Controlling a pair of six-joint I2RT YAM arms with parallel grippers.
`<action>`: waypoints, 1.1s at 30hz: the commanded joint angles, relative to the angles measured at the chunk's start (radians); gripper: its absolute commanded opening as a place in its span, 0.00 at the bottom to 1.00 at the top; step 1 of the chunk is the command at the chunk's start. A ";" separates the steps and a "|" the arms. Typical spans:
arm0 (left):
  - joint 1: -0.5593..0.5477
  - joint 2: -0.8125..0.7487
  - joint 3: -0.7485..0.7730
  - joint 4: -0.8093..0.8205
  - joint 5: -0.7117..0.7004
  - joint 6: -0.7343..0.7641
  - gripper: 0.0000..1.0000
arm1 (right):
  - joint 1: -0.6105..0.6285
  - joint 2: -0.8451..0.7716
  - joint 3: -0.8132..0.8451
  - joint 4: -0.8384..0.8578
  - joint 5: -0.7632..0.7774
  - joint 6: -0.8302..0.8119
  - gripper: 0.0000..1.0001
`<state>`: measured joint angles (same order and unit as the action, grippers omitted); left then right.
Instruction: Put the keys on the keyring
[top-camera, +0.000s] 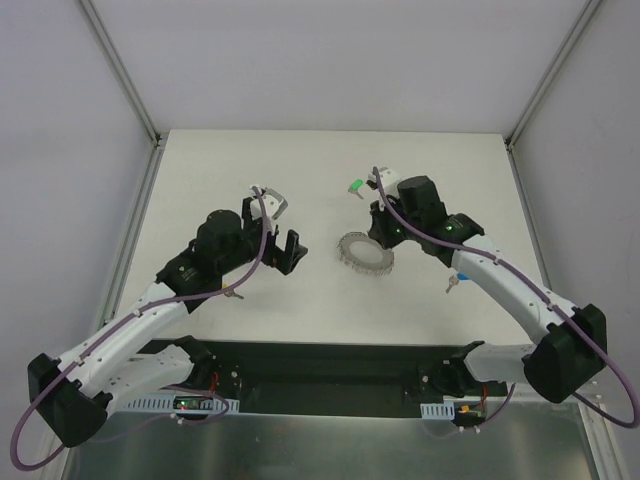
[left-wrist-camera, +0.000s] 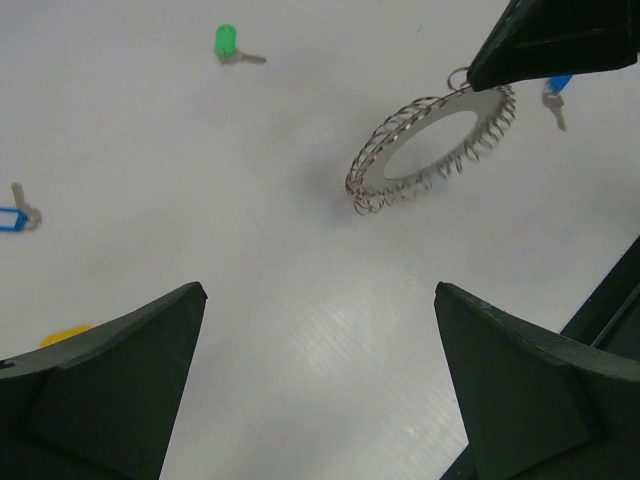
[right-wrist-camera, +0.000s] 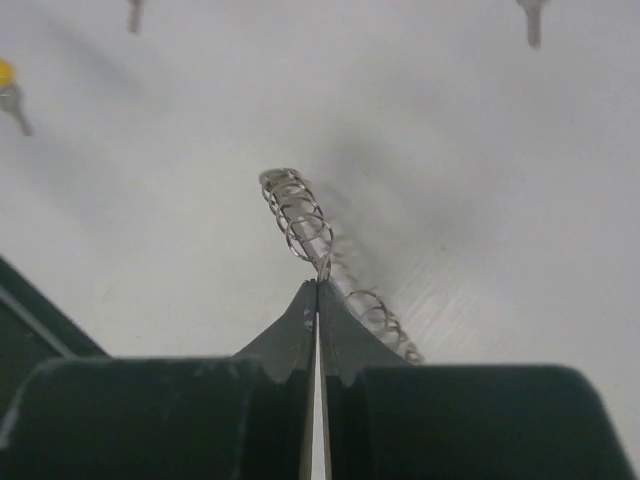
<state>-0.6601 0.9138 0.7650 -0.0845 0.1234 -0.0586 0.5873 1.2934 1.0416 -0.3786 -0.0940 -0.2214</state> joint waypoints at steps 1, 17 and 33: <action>-0.003 -0.050 0.092 0.019 0.114 0.149 0.99 | 0.002 -0.066 0.159 -0.034 -0.318 -0.160 0.01; 0.005 0.065 0.300 0.008 0.494 0.341 0.97 | 0.002 -0.051 0.336 -0.163 -0.700 -0.352 0.01; 0.008 0.230 0.347 0.066 0.699 0.252 0.53 | 0.002 -0.062 0.296 -0.072 -0.848 -0.302 0.01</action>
<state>-0.6594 1.1259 1.0611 -0.0795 0.7383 0.2104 0.5877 1.2514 1.3239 -0.5236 -0.8524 -0.5274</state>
